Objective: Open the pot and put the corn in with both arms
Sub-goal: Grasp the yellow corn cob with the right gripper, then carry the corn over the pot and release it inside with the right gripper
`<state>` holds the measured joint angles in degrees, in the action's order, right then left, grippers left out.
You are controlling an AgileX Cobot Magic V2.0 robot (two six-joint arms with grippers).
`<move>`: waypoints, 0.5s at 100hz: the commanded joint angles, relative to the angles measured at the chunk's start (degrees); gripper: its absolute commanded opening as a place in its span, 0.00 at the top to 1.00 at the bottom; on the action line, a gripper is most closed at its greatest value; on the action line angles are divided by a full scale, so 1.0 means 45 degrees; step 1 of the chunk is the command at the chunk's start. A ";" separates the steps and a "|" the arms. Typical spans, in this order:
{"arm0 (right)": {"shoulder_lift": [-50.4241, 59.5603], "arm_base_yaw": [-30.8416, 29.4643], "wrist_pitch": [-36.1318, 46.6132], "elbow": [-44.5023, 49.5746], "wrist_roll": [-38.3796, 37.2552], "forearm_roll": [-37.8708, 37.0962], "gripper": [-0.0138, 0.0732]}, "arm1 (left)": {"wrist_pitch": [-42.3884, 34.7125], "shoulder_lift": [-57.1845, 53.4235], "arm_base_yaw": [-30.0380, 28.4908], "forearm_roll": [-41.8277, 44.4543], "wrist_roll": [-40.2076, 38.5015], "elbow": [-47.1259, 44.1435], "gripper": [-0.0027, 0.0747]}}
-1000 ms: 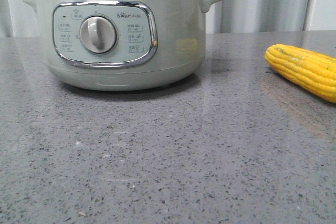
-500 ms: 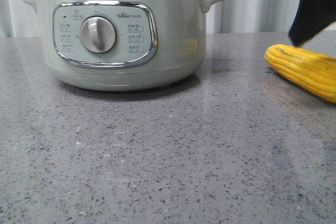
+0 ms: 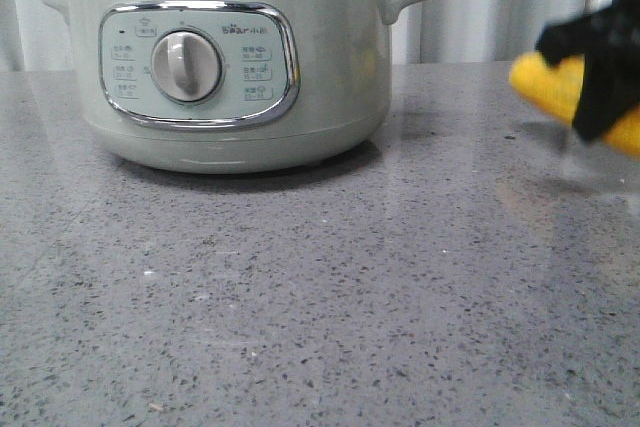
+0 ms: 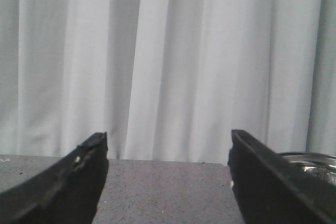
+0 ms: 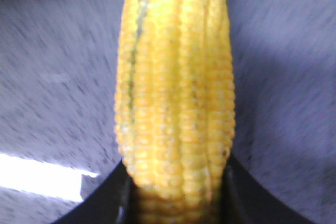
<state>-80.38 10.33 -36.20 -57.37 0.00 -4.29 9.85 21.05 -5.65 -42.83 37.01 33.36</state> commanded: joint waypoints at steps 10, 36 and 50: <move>0.1851 0.0353 0.0790 -0.2253 0.0000 0.0014 0.92 | -0.0533 0.0096 0.0030 -0.0195 -0.0042 0.0422 0.40; 0.1540 0.2542 0.2395 -0.4993 0.0000 0.0848 0.92 | -0.0453 0.0096 0.0030 -0.0719 -0.0042 0.0422 0.40; 0.0518 0.4056 0.3895 -0.5468 0.0000 0.0848 0.92 | 0.0232 0.0096 0.0388 -0.0957 -0.0042 0.0422 0.43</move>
<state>-77.01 25.46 -26.66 -79.23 0.00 -0.78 11.57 21.02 -5.16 -45.30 37.01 33.36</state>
